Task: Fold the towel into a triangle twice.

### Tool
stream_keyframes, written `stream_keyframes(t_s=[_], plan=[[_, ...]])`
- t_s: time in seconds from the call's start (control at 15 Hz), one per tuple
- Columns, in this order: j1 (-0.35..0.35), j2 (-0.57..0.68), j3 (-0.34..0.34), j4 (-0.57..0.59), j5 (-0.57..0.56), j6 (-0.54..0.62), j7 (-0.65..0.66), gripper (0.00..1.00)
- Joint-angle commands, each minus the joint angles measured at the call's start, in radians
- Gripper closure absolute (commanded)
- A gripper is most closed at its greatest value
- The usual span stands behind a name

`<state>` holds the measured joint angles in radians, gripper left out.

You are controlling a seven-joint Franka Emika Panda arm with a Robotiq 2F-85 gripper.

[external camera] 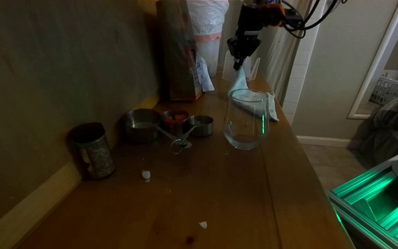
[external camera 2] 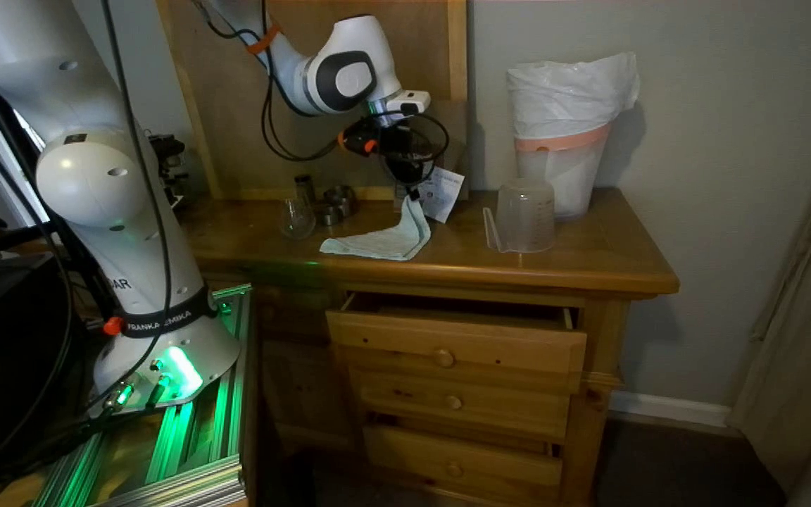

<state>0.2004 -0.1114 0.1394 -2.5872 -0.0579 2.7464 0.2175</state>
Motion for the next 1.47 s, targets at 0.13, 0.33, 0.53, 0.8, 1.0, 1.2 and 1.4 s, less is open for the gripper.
stream_keyframes(t_s=[0.13,0.33,0.53,0.8,1.0,1.2,1.4], plan=[[0.002,-0.166,0.042,-0.101,0.053,-0.137,0.007,0.97],[0.013,-0.207,0.053,-0.121,0.080,-0.216,-0.005,0.97],[0.026,-0.226,0.061,-0.129,0.102,-0.288,-0.017,0.97],[0.048,-0.198,0.069,-0.121,0.137,-0.328,-0.035,0.97],[0.062,-0.168,0.074,-0.114,0.168,-0.324,-0.048,0.97],[0.075,-0.145,0.084,-0.116,0.178,-0.332,-0.060,0.97],[0.082,-0.129,0.094,-0.122,0.175,-0.347,-0.069,0.97]])
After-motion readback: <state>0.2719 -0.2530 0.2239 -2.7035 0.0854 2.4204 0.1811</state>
